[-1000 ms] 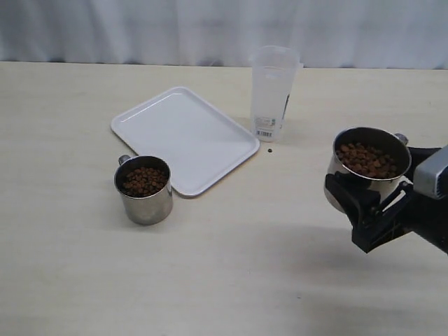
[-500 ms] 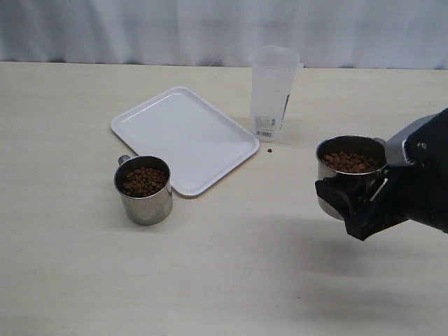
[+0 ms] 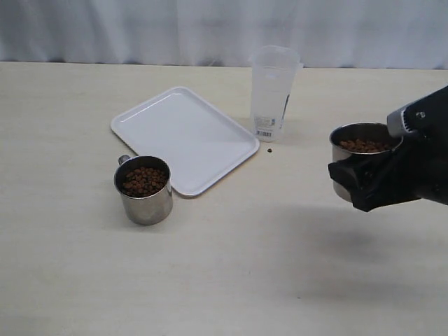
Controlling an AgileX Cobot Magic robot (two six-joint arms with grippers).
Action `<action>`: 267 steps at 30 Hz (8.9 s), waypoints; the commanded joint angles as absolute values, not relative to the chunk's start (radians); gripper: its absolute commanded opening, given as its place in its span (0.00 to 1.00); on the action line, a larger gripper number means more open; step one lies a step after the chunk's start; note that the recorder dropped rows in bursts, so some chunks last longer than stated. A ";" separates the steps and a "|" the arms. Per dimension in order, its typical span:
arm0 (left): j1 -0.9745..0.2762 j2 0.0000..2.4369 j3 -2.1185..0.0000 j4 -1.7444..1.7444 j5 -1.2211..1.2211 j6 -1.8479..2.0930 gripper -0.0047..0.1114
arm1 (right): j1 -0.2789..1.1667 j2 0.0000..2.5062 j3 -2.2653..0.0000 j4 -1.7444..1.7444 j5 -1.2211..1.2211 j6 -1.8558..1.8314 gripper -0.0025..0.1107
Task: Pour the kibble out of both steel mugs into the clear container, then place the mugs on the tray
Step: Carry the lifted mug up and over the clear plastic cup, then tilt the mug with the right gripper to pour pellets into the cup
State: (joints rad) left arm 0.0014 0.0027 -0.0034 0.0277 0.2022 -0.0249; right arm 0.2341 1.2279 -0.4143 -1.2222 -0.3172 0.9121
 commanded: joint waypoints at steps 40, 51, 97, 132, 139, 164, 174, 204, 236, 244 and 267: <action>0.004 0.000 0.000 0.035 0.196 -0.028 0.04 | 0.525 1.311 -0.770 -1.744 0.342 1.428 0.06; 0.004 0.000 0.000 0.038 0.196 -0.028 0.04 | 0.511 1.613 -1.043 -1.744 0.407 1.153 0.06; 0.004 0.000 0.000 0.038 0.196 -0.028 0.04 | 0.511 1.877 -1.313 -1.744 0.390 0.554 0.06; 0.004 0.000 0.000 0.038 0.196 -0.028 0.04 | 0.514 1.887 -1.351 -1.744 0.327 0.319 0.06; 0.004 0.000 0.000 0.038 0.196 -0.028 0.04 | 0.514 1.887 -1.351 -1.744 0.330 0.246 0.06; 0.004 0.000 0.000 0.038 0.196 -0.028 0.04 | 0.514 1.887 -1.371 -1.744 0.345 0.018 0.06; 0.004 0.000 0.000 0.038 0.196 -0.028 0.04 | 0.514 1.928 -1.373 -1.744 0.349 -0.070 0.06; 0.004 0.000 0.000 0.038 0.196 -0.028 0.04 | 0.560 1.931 -1.407 -1.744 0.388 -0.310 0.06; 0.004 0.000 0.000 0.038 0.196 -0.028 0.04 | 0.595 1.931 -1.411 -1.744 0.442 -0.537 0.06; 0.004 0.000 0.000 0.038 0.196 -0.028 0.04 | 0.595 1.931 -1.411 -1.744 0.442 -0.537 0.06; 0.004 0.000 0.000 0.038 0.196 -0.028 0.04 | 0.628 1.957 -1.408 -1.744 0.521 -0.560 0.06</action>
State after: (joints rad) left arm 0.0014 0.0027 -0.0034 0.0316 0.2022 -0.0249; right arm 0.6289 1.9567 -1.4017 -1.7333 0.4962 -0.5577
